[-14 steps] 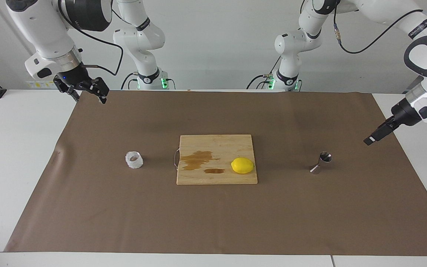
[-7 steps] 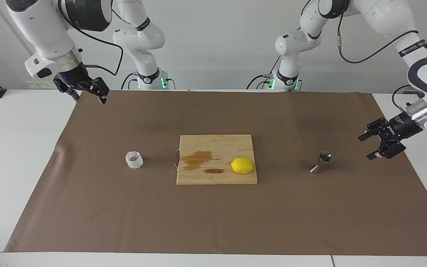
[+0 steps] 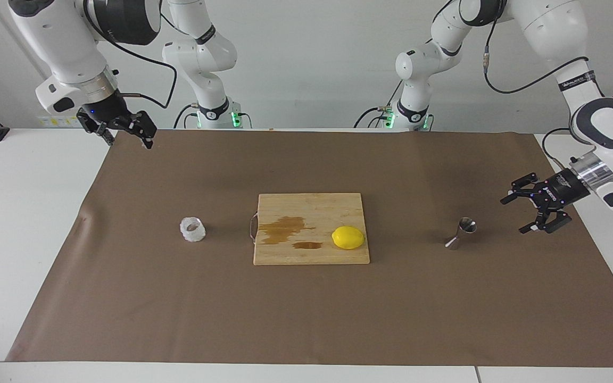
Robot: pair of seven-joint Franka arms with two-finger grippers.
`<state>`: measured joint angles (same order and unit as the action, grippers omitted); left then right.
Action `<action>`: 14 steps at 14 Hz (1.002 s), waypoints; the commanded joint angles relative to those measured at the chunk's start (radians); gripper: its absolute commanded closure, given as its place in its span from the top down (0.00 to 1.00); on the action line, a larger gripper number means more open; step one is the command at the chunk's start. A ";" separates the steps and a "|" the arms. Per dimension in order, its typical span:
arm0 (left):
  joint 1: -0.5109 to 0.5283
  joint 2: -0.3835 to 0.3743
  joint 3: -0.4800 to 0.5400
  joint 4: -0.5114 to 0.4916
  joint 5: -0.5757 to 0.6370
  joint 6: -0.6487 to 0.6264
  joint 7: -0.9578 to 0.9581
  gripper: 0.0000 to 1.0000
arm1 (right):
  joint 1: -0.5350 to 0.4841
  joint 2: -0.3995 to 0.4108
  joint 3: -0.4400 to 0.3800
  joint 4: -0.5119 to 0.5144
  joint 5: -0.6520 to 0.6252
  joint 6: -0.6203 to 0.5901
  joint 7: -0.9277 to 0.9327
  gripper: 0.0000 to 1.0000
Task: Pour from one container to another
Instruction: 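Reach the left gripper toward the small dark metal cup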
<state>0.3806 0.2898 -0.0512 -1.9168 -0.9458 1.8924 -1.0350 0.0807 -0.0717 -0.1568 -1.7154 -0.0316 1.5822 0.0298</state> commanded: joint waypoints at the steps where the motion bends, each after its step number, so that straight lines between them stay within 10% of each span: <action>1: 0.007 -0.046 -0.007 -0.091 -0.089 0.027 -0.013 1.00 | -0.010 0.003 0.002 0.010 0.019 -0.015 -0.011 1.00; 14: -0.057 -0.048 -0.010 -0.177 -0.258 0.056 0.142 1.00 | -0.010 0.004 0.002 0.010 0.019 -0.015 -0.011 1.00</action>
<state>0.3311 0.2669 -0.0696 -2.0596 -1.1787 1.9266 -0.9162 0.0807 -0.0717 -0.1568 -1.7154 -0.0316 1.5822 0.0298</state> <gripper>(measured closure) 0.000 0.000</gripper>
